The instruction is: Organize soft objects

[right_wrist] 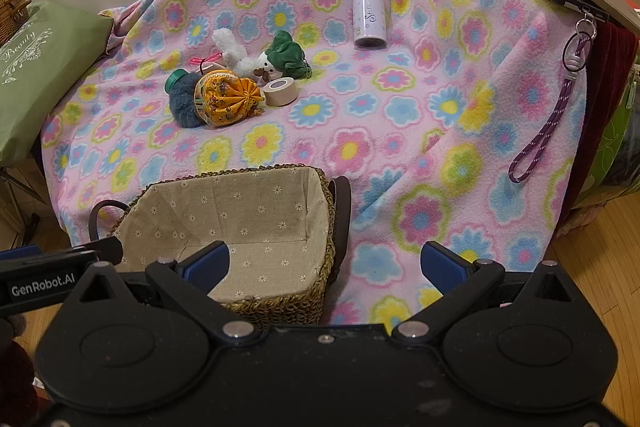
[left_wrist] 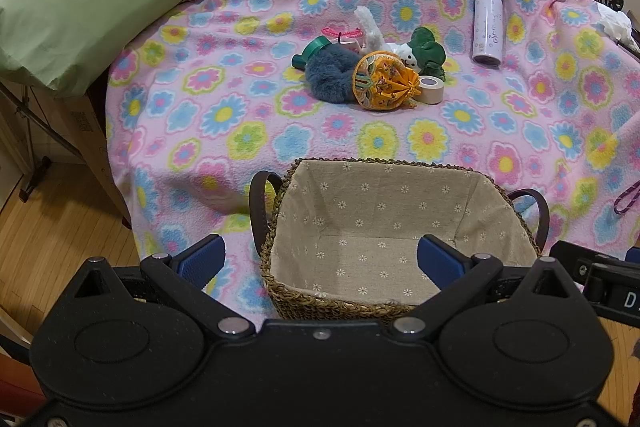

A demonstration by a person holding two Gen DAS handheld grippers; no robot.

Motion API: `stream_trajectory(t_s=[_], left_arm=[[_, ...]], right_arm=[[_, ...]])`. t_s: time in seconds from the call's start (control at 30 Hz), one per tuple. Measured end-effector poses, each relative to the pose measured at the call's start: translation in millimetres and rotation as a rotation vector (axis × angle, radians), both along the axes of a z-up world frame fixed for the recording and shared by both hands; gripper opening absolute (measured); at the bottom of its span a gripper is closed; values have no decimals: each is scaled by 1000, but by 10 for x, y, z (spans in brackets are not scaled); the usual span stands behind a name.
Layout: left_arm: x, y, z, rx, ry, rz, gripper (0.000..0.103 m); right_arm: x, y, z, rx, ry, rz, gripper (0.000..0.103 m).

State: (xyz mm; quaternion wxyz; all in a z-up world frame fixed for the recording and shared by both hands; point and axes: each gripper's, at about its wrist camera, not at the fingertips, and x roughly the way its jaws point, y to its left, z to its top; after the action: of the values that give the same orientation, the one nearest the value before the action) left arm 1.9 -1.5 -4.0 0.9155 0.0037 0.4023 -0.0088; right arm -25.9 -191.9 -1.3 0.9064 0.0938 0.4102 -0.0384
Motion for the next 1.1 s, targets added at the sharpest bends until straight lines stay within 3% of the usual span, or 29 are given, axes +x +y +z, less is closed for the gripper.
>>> stream_trajectory(t_s=[1.1], left_arm=[[-19,-45,-51,0,4,0,100]], right_arm=[[-2,-1,-3,1,1,1,102]])
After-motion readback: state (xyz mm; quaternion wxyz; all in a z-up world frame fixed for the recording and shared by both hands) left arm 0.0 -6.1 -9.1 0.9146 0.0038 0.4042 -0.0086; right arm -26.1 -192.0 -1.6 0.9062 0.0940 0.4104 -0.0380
